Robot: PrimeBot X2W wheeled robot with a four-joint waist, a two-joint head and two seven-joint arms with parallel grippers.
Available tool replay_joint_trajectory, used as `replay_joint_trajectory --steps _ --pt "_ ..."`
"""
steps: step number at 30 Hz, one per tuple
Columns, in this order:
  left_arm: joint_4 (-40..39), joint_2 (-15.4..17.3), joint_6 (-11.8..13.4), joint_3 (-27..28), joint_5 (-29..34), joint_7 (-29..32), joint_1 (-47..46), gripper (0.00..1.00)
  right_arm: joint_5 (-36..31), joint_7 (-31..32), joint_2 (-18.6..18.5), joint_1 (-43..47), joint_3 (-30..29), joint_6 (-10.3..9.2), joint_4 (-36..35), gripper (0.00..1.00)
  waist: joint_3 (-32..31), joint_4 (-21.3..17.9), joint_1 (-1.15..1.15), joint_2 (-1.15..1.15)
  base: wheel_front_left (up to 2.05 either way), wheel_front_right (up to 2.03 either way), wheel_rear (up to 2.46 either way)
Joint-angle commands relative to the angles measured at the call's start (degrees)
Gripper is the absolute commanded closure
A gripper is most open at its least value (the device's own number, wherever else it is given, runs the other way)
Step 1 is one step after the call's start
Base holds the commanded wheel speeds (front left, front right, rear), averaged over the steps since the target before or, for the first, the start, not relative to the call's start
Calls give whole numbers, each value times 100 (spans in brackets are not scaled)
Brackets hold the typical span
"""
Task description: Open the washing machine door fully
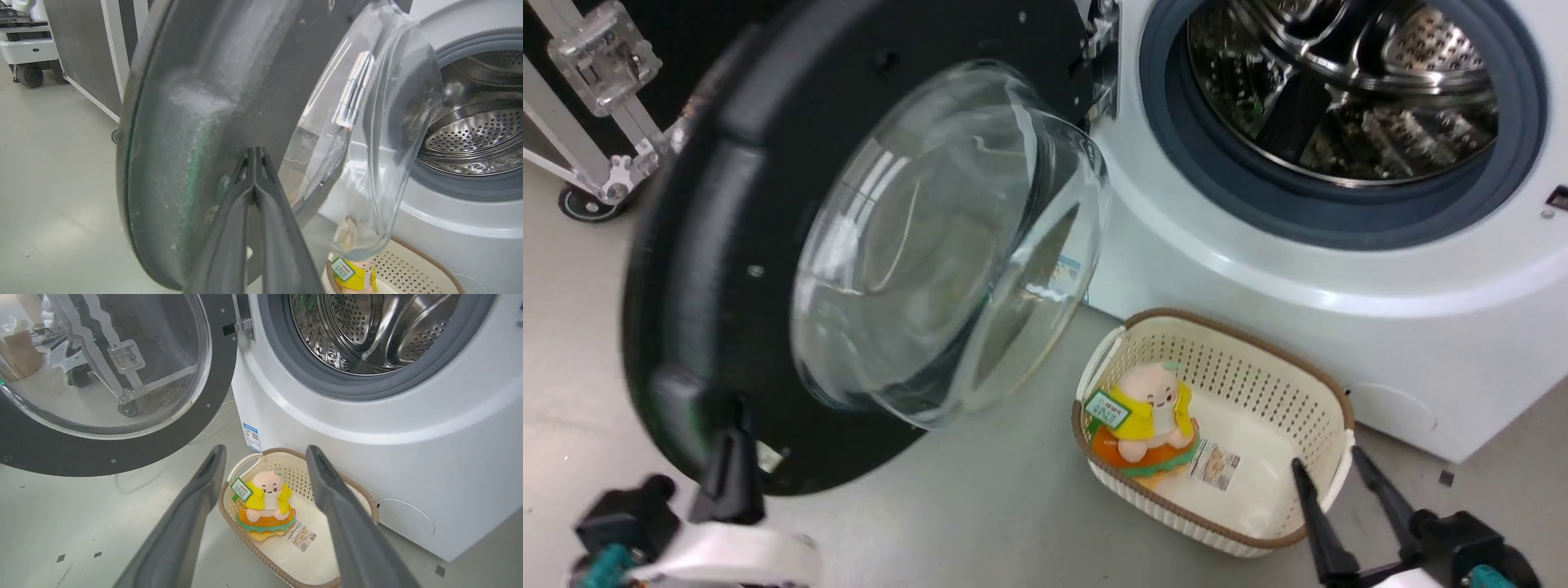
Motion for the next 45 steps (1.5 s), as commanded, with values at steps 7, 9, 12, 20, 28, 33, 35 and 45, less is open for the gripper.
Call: replay_joint_trajectory --steps 7,9,12,20,28,33,35,45 --pt "834 388 -91 677 -509 82 -878 100 -172 131 -112 154 -390 5 -451 0 459 15 -1 0 0 0 0" --pt "1135 510 -125 817 -598 76 -1154 100 -215 181 -123 217 -503 5 -597 0 551 17 -1 0 0 0 0" --pt "1430 649 -207 884 -639 59 -1404 100 -252 241 -136 281 -591 5 -746 0 644 4 -1 0 0 0 0" --pt "2587 1035 -634 1105 -925 -125 -2343 100 -352 527 -248 318 -682 5 -1263 0 1076 -141 -1 0 0 0 0" --pt "3815 1219 -999 1068 -943 -385 -3124 100 -381 684 -284 294 -785 5 -1528 0 1257 -211 -1 0 0 0 0" --pt "4264 1267 -1100 1056 -853 -504 -3356 100 -379 690 -258 305 -795 5 -1535 0 1195 -254 -1 0 0 0 0" --pt "4327 1271 -1139 1020 -771 -534 -3362 100 -372 661 -231 305 -790 5 -1510 0 1123 -272 -1 0 0 0 0" --pt "2939 690 -1265 961 -161 -579 -2721 100 -282 265 3 268 -745 5 -1157 0 351 -403 -1 0 0 0 0"
